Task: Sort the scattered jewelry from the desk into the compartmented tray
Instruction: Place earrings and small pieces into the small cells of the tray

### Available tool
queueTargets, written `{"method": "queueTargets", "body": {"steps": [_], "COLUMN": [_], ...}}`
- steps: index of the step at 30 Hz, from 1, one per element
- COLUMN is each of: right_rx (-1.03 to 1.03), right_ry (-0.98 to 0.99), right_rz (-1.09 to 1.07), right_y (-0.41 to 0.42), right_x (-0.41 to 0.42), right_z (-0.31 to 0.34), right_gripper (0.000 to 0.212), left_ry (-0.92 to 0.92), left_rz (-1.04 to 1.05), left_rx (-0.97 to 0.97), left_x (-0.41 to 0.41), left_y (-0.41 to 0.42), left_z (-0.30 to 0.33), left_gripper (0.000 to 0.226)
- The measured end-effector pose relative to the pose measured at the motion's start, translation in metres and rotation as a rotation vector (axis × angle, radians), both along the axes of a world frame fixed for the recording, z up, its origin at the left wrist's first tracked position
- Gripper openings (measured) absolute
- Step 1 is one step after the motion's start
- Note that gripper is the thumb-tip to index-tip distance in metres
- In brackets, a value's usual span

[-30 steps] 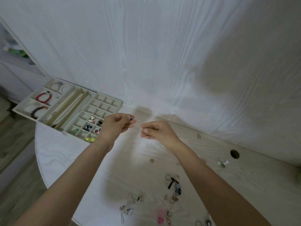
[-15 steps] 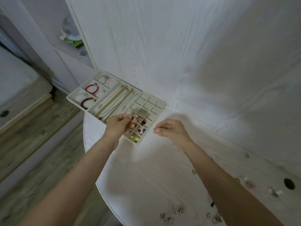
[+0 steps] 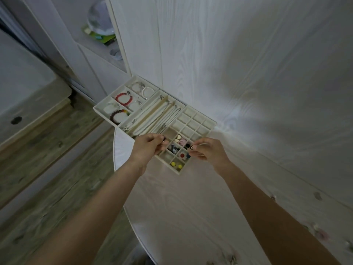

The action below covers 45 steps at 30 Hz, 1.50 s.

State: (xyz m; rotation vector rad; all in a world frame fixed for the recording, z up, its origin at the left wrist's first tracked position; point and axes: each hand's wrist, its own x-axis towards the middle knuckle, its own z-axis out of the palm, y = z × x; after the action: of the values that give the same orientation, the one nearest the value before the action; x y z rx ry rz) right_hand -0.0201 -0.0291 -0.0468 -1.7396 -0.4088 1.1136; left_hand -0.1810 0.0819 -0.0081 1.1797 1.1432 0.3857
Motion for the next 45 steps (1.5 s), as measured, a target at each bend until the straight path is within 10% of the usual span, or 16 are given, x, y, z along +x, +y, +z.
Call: {"method": "queueTargets", "body": {"steps": [20, 45], "right_rx": [-0.407, -0.459], "right_ry": [-1.028, -1.056], "right_rz": [0.441, 0.493], "right_y": [0.026, 0.033], "right_x": [-0.004, -0.002], "right_z": [-0.024, -0.028], "right_gripper": [0.022, 0.012], "left_ry": [0.003, -0.019], "left_rz": [-0.035, -0.03], "left_rx": [0.007, 0.019], "left_x": [-0.003, -0.001], "left_y": [0.003, 0.009], "left_z": [-0.008, -0.009], "left_gripper": [0.019, 0.017]}}
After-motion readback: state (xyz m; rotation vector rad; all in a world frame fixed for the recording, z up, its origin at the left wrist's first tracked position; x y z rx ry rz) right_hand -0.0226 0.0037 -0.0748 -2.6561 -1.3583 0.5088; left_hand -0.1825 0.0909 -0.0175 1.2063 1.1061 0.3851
